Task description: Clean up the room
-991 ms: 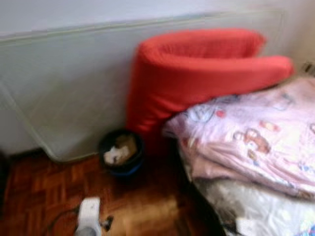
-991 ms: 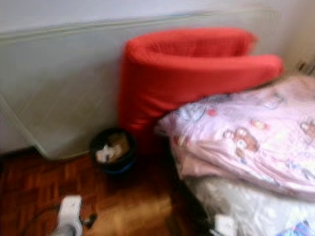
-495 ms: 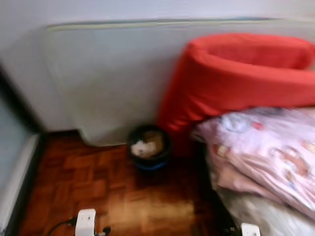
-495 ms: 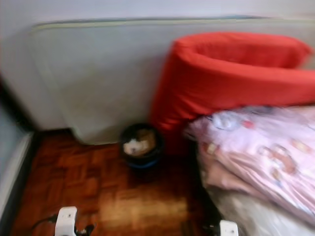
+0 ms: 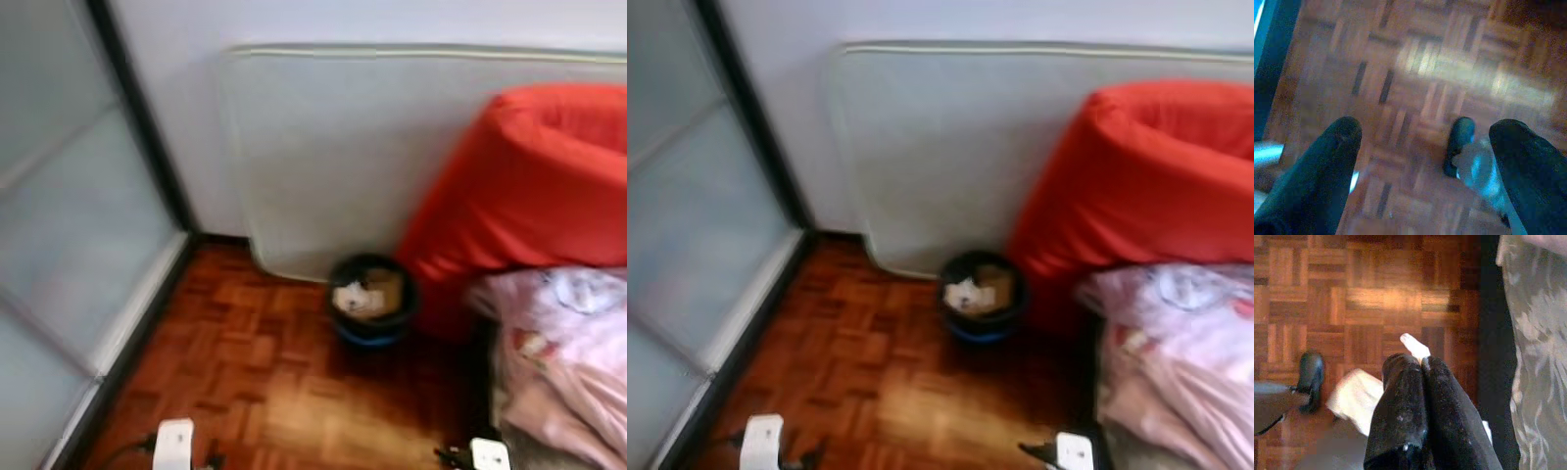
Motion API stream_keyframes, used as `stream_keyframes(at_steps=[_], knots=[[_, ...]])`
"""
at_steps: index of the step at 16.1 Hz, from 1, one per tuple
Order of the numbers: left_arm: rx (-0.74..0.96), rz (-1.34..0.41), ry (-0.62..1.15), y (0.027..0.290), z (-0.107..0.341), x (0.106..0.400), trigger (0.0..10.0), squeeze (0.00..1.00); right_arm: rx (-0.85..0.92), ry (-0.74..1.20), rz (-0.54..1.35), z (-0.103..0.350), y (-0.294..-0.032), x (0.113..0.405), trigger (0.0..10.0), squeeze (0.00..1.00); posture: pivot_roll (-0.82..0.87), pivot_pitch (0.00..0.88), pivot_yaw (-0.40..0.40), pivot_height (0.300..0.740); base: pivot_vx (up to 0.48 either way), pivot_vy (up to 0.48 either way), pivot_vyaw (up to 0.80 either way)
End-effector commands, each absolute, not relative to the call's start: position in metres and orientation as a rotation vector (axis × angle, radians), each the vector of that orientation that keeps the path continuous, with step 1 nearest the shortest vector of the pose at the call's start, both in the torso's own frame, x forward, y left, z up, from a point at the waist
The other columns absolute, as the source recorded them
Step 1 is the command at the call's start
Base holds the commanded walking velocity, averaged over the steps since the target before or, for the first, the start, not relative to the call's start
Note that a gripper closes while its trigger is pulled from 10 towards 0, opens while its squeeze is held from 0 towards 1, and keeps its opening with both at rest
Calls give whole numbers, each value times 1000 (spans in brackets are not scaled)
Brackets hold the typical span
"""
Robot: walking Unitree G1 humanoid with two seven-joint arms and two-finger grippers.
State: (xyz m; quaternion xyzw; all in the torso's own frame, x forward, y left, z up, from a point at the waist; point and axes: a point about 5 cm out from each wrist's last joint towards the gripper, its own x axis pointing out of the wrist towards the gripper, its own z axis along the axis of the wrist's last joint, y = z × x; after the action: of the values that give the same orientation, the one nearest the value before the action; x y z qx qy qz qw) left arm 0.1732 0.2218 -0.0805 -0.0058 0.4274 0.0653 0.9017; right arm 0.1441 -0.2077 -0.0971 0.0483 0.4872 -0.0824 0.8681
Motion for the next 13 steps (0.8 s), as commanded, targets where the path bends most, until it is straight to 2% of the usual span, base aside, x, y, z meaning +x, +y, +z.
stream_keyframes(at_steps=[1,5,9,13], knots=[[-6,141,882,225,-79,175,10000,0,111,1016,-165,-97,-202,147,10000,0,151,32,-23,740,0,0,800],[-9,142,880,224,-79,176,10000,0,112,1015,-172,-97,-206,145,10000,0,152,32,-25,740,0,0,762],[-23,144,878,223,-79,176,10000,0,123,1012,-209,-96,-223,139,10000,0,153,25,-28,740,0,0,0],[-19,136,872,223,-78,178,10000,0,125,1006,-199,-96,-219,140,10000,0,151,15,-28,740,290,0,0]])
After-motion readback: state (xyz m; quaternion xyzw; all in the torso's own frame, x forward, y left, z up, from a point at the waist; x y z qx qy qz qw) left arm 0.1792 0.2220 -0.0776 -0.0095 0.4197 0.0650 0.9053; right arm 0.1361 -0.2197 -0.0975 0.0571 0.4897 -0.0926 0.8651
